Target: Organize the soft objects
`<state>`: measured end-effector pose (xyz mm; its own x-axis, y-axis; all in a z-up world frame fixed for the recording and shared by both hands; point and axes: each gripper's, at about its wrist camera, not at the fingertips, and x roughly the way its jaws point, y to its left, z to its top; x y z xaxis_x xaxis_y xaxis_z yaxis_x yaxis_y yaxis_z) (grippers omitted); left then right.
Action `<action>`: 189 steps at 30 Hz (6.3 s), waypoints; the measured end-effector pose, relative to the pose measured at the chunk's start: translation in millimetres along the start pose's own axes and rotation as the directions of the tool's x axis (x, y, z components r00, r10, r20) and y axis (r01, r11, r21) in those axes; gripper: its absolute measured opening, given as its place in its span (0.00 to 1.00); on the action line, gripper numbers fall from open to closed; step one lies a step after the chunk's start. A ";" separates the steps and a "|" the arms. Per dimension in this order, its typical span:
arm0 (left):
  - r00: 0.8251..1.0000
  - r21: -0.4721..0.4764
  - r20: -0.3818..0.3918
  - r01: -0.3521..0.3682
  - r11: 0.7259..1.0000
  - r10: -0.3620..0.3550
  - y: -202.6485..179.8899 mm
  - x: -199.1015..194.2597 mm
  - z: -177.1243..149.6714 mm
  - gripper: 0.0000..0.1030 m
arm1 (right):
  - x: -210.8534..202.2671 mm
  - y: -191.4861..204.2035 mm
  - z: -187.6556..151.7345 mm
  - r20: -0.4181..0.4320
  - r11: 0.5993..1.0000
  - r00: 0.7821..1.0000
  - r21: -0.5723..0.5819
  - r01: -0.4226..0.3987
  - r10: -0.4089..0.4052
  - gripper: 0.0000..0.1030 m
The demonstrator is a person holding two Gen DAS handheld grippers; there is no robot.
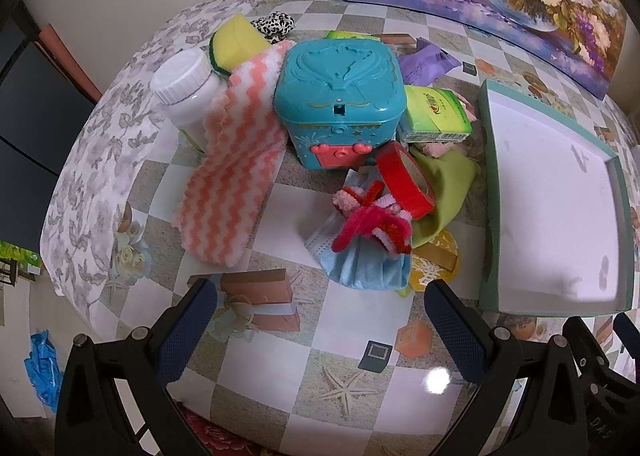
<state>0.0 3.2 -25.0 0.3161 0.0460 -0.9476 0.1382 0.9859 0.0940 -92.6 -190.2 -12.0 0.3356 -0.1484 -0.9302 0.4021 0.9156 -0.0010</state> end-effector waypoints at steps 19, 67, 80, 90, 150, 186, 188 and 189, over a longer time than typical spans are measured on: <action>0.991 -0.251 0.056 0.132 0.959 -0.122 46.1 7.1 25.1 1.00 | 12.3 58.1 14.0 0.013 0.979 0.986 -0.127 -0.162 0.165 1.00; 0.944 -0.250 -0.035 0.309 0.918 -0.328 10.3 25.9 52.5 0.27 | 27.9 49.9 83.0 0.021 0.976 0.977 -0.045 -0.213 0.214 0.76; 0.966 -0.390 0.080 0.256 0.885 -0.245 59.9 3.9 51.3 0.27 | 22.7 87.8 76.8 0.019 0.944 0.950 -0.121 -0.307 0.312 0.59; 0.973 -0.485 0.090 0.230 0.844 -0.214 84.6 9.4 50.1 0.27 | 31.6 132.5 70.6 -0.024 0.919 0.938 -0.193 -0.344 0.347 0.52; 0.939 -0.239 0.219 0.317 0.918 -0.267 -17.1 -41.3 62.7 0.27 | -1.1 -22.2 110.9 0.129 0.937 0.946 0.149 -0.315 0.297 0.15; 0.921 0.098 0.043 0.381 0.919 -0.386 -195.0 4.3 84.5 0.30 | 16.5 -176.5 109.3 0.072 0.914 0.989 0.396 0.090 -0.128 0.15; 0.921 0.090 0.035 0.384 0.919 -0.389 -193.4 5.0 85.2 0.38 | 16.9 -174.0 110.0 0.071 0.917 0.989 0.389 0.092 -0.130 0.15; 0.921 0.087 0.035 0.384 0.919 -0.388 -192.2 4.9 85.6 0.41 | 17.6 -172.5 110.2 0.068 0.918 0.989 0.385 0.093 -0.128 0.15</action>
<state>55.3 -199.8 -21.5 0.2701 -0.3455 -0.8987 0.3299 0.9101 -0.2507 -62.1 -391.9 12.2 0.3385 -0.2896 -0.8953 0.7279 0.6835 0.0541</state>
